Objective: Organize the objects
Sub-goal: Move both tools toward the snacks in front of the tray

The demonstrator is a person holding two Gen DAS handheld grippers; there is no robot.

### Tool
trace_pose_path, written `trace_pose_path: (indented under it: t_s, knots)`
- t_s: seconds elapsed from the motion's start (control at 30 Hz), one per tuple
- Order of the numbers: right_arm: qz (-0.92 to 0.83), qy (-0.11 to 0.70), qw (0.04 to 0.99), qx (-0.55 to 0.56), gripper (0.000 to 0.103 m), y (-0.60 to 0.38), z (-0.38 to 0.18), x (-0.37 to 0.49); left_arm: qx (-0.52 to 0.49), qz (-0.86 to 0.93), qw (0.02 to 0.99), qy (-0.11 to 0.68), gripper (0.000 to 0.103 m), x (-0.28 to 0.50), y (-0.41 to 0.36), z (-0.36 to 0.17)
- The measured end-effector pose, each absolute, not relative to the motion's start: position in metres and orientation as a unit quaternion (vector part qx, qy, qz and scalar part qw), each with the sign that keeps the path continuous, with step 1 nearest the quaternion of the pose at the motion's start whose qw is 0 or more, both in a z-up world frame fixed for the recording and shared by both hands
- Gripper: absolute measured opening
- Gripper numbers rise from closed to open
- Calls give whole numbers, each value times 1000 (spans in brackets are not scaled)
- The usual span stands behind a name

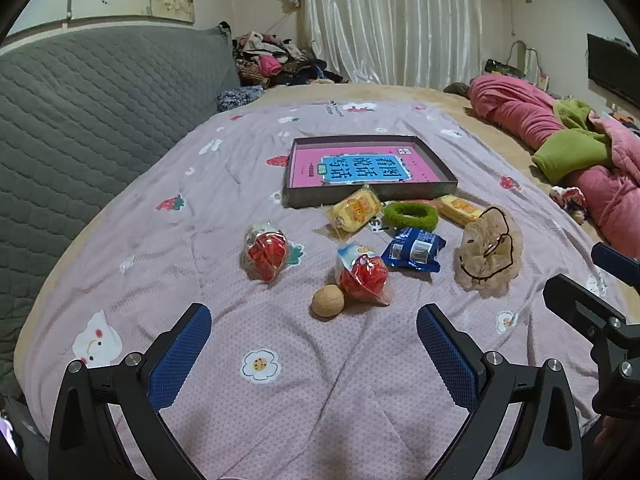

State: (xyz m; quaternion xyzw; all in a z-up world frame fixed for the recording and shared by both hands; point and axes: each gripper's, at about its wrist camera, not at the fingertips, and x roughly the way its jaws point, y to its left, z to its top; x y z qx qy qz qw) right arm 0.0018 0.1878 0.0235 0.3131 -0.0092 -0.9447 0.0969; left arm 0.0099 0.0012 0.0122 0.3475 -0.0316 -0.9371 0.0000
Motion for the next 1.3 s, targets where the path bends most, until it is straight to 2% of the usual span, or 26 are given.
trace_pose_path:
  t_s: [0.87, 1.3]
  knots:
    - [-954, -7, 81, 288, 103, 199, 36, 7, 339, -940, -17, -25, 102, 9, 9, 20]
    - [-957, -10, 77, 281, 103, 216, 48, -14, 350, -936, -24, -24, 102, -23, 12, 28]
